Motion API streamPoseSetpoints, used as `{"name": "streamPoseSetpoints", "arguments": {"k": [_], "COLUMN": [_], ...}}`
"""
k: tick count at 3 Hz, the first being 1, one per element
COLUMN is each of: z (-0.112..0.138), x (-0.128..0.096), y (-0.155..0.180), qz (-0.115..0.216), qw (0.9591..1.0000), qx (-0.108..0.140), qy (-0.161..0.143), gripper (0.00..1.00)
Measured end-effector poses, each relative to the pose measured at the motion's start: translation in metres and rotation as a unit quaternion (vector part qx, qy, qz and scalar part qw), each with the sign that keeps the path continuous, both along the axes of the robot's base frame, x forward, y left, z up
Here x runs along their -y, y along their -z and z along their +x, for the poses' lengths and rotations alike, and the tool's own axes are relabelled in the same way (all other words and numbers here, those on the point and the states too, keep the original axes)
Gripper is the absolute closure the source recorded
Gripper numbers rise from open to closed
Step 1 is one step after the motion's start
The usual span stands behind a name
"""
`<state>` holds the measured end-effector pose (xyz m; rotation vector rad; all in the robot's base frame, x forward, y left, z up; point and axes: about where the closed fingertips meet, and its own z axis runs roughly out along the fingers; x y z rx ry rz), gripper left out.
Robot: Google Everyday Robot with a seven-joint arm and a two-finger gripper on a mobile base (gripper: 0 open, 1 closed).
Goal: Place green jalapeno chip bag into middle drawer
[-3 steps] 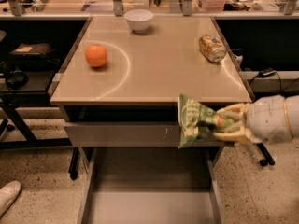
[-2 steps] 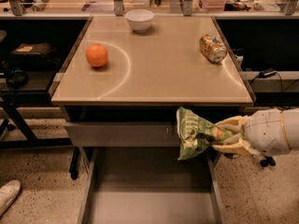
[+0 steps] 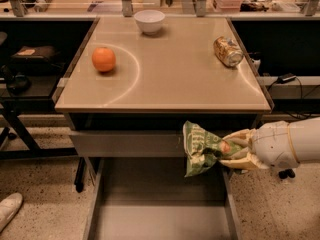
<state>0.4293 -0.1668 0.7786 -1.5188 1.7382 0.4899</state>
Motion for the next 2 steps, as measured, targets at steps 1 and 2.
{"name": "streamPoseSetpoints", "arguments": {"k": [1, 2], "z": [-0.011, -0.033], "x": [-0.018, -0.035], "y": [0.068, 0.159], "qz": [-0.003, -0.01], "qw": [0.9989, 0.997], "qx": [-0.046, -0.076], "qy": [0.004, 0.009], "gripper": [1.0, 1.0]}}
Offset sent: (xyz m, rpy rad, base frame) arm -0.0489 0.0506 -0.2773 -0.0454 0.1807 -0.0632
